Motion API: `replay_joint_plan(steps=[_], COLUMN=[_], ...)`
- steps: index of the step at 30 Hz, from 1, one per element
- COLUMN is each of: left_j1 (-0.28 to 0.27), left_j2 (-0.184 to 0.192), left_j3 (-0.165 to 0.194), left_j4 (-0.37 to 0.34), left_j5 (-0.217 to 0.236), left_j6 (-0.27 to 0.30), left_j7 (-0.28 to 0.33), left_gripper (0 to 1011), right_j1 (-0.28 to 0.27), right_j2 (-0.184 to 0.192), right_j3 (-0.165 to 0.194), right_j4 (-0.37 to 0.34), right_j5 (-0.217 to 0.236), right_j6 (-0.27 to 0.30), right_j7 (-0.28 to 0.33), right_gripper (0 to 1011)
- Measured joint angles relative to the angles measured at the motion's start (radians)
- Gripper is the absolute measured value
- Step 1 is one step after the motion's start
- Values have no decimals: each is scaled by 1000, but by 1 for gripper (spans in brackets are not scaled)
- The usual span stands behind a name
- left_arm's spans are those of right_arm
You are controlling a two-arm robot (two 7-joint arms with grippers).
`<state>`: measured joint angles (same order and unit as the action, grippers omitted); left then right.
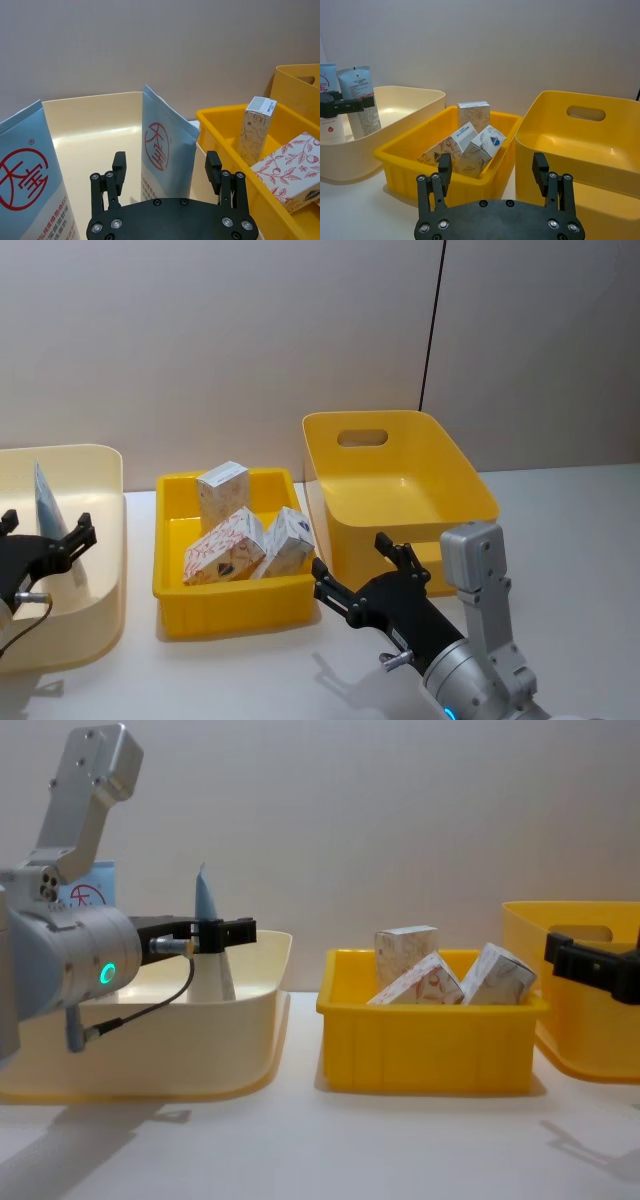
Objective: Bimanual collaborative sorting of washing and personal care products
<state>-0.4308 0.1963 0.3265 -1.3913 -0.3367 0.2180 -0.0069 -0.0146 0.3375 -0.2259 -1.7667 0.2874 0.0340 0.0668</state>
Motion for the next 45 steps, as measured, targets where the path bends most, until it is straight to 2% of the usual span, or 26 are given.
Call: replay_joint_plan(steps=[7,8,9,14,17,18,20,22,25,36,45], left_j1=[-12,-14,-14,-20,-21,-22,-23,-24,-24,-23,-20], left_j2=[-11,-13,-13,-18,-19,-19,-20,-21,-22,-18,10], left_j3=[1,1,1,2,2,2,2,2,2,-2,-18], left_j4=[18,21,21,29,32,33,34,36,37,35,12], left_j5=[4,4,4,6,7,7,7,7,8,7,-22], left_j6=[1,1,1,2,2,2,2,2,2,-13,-71], left_j7=[0,0,0,0,0,0,0,0,0,-24,-119], left_gripper=[885,824,824,635,577,516,473,389,327,249,230], right_j1=[0,0,0,0,0,0,0,0,0,0,0], right_j2=[0,0,0,0,0,0,0,0,0,0,0], right_j3=[0,0,0,0,0,0,0,0,0,0,0], right_j4=[0,0,0,0,0,0,0,0,0,0,0], right_j5=[0,0,0,0,0,0,0,0,0,0,0], right_j6=[0,0,0,0,0,0,0,0,0,0,0], right_j7=[0,0,0,0,0,0,0,0,0,0,0], right_gripper=[1001,1001,1001,1001,1001,1001,1001,1001,1001,1001,1001])
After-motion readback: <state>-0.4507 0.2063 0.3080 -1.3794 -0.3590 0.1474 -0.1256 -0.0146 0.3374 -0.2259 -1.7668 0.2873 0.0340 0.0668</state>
